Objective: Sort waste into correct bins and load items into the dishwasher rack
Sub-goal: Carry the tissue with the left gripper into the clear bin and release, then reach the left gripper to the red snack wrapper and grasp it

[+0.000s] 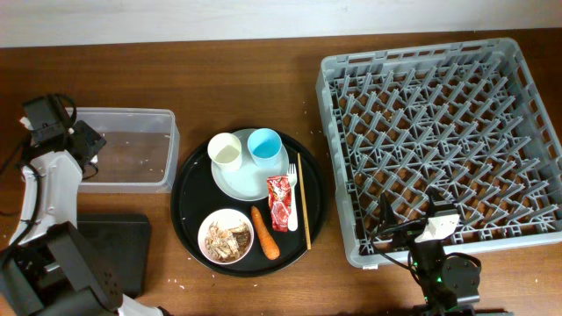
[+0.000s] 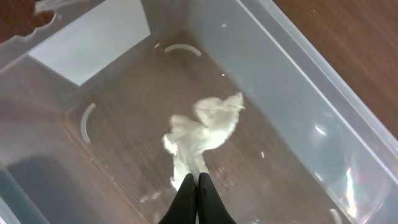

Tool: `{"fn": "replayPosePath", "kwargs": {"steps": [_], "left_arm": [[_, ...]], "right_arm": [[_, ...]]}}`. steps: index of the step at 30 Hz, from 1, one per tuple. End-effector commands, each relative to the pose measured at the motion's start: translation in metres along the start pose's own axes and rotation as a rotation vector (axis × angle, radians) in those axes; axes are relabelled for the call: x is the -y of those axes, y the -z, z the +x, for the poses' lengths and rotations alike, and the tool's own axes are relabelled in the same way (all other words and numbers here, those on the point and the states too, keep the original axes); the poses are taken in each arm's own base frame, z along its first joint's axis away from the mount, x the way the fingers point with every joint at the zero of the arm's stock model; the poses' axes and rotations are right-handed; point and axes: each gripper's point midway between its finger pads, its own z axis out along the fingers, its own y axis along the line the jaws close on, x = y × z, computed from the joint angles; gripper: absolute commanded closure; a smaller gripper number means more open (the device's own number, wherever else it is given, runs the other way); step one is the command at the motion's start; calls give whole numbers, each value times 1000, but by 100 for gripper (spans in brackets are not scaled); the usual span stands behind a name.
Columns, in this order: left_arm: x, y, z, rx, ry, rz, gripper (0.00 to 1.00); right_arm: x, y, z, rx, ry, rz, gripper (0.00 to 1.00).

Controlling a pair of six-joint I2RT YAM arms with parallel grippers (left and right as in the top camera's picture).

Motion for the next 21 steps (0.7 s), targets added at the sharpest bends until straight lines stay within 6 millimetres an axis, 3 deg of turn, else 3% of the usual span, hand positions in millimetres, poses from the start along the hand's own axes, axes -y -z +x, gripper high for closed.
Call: {"fn": "replayPosePath", "kwargs": {"steps": [1,4,6,7,9,10,11,12,14,16,17,18,20,21], "left_arm": [[18,3,-8,36,-189,26,41],[42,10,9,16,-258,37,22],[38,11,9,41,-286,-52,19],[35,13,7,57,-295,-90,23],[42,22,16,25,-386,-73,46],[49,23,15,39,-431,-62,44],[59,25,13,64,-469,-45,26],[64,27,13,72,-473,-36,19],[72,42,10,81,-486,-20,19],[87,70,1,125,-499,15,17],[97,97,-4,158,-508,54,13],[107,116,-3,170,-516,111,1],[133,152,11,167,-543,281,1],[151,177,27,146,-570,418,1]], "right_arm": [[2,0,3,-6,-1,7,2],[2,0,3,-6,-1,7,1],[2,0,3,-6,-1,7,1],[2,0,3,-6,-1,7,1],[2,0,3,-6,-1,7,1],[2,0,3,-6,-1,7,1],[2,0,3,-6,-1,7,1],[2,0,3,-6,-1,7,1],[2,0,3,-6,-1,7,1],[2,0,3,-6,-1,7,1],[2,0,3,-6,-1,7,1],[2,0,3,-6,-1,7,1],[2,0,3,-6,-1,7,1],[2,0,3,-6,-1,7,1]]}}
